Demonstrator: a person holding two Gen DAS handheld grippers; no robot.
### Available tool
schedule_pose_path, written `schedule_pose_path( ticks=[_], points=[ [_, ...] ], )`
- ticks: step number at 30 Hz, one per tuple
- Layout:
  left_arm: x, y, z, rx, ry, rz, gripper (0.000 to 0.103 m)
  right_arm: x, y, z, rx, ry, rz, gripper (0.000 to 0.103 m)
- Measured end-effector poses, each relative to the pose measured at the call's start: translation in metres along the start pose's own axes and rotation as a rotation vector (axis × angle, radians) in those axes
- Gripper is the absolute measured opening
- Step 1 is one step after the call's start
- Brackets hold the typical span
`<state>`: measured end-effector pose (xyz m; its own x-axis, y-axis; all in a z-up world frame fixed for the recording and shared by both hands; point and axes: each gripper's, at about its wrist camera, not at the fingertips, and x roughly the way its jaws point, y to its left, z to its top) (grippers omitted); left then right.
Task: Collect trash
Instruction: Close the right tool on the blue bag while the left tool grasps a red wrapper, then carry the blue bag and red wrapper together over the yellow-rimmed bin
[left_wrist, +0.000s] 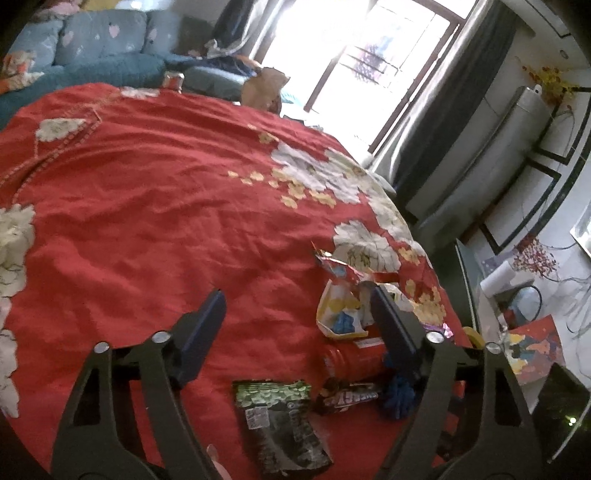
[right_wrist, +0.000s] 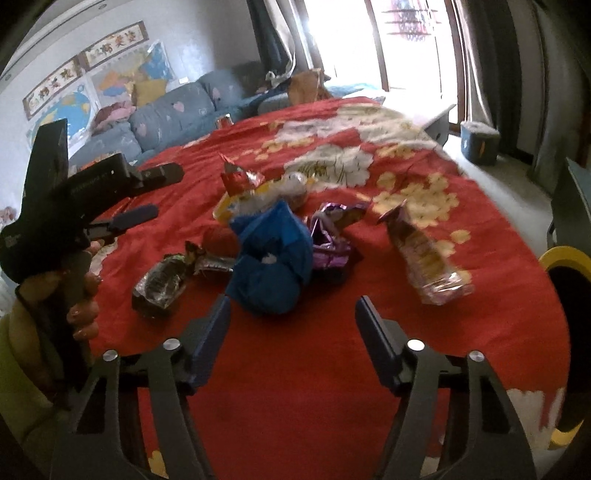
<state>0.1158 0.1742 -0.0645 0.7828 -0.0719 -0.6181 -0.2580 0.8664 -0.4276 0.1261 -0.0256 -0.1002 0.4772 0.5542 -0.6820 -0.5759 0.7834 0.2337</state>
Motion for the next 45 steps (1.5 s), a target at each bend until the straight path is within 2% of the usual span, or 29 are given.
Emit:
schedule_pose_path(
  ticks=[7,10,11,12,13,15,16,20,24,36,45],
  points=[
    [0.015,-0.028,0.005,0.092,0.044,-0.024,0.065,0.014,0.002,0.000,0.000,0.024,0.026,0.049],
    [0.024,-0.048,0.009,0.159,0.059,-0.025,0.065,0.015,0.002,0.000,-0.001,0.027,0.040,0.035],
    [0.027,-0.054,0.010,0.178,0.057,-0.012,0.065,0.015,0.002,0.000,-0.002,0.028,0.046,0.026],
    [0.030,-0.058,0.010,0.190,0.057,-0.002,0.065,0.015,0.002,-0.001,-0.005,0.029,0.052,0.021],
    [0.034,-0.061,0.011,0.198,0.062,0.003,0.063,0.014,0.002,-0.001,-0.011,0.030,0.056,0.020],
    [0.042,-0.065,0.011,0.215,0.079,0.025,0.055,0.012,0.002,-0.002,-0.017,0.030,0.066,0.011],
    [0.045,-0.065,0.011,0.220,0.085,0.039,0.052,0.010,0.002,-0.003,-0.017,0.030,0.073,0.010],
    [0.052,-0.060,0.009,0.204,0.102,0.060,0.022,0.002,0.001,-0.006,-0.011,0.027,0.107,0.007],
    [0.047,-0.055,0.006,0.187,0.085,0.053,0.011,-0.011,0.002,-0.008,-0.010,0.018,0.143,0.007],
    [-0.002,-0.062,0.007,0.169,-0.023,-0.021,0.009,-0.050,-0.004,-0.011,0.003,-0.045,0.175,0.007],
    [-0.029,-0.079,0.003,0.196,-0.058,-0.075,0.009,-0.073,-0.015,-0.006,0.028,-0.109,0.137,0.007]
  ],
)
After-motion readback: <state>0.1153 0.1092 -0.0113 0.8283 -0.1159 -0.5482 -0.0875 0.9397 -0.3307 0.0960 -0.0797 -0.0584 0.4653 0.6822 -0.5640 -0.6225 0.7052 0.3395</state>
